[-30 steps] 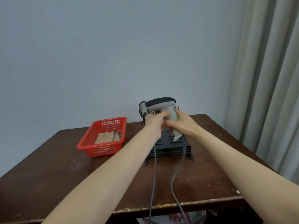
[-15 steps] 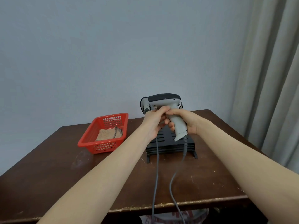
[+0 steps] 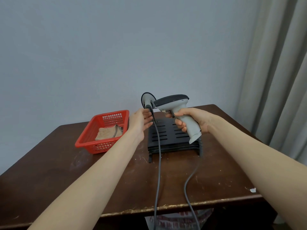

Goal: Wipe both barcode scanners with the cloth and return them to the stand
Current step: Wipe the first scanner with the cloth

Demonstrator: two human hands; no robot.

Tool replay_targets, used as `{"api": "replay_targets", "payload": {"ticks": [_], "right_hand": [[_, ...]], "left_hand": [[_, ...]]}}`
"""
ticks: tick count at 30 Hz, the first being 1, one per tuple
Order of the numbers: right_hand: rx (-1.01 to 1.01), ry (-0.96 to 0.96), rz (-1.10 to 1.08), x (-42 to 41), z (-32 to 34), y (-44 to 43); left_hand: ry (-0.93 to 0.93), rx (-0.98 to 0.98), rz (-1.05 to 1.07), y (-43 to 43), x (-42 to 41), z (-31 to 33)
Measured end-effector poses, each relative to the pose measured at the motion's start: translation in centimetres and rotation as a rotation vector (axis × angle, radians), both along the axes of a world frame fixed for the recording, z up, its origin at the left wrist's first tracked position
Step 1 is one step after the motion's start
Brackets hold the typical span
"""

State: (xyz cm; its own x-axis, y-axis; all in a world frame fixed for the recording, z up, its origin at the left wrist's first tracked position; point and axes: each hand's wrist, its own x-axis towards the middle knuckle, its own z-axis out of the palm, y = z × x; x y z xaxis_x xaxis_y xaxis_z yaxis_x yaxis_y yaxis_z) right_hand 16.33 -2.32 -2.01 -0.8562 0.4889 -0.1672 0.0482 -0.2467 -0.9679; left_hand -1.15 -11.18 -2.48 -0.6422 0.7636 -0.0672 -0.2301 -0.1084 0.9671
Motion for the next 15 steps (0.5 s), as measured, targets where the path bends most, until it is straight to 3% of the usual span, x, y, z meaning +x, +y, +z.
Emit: {"api": "replay_targets", "payload": {"ticks": [15], "right_hand": [[0.095,-0.08,-0.052,-0.5,-0.7,0.0]], "left_hand": [[-0.007,-0.029,0.025,-0.5,-1.7,0.2]]}}
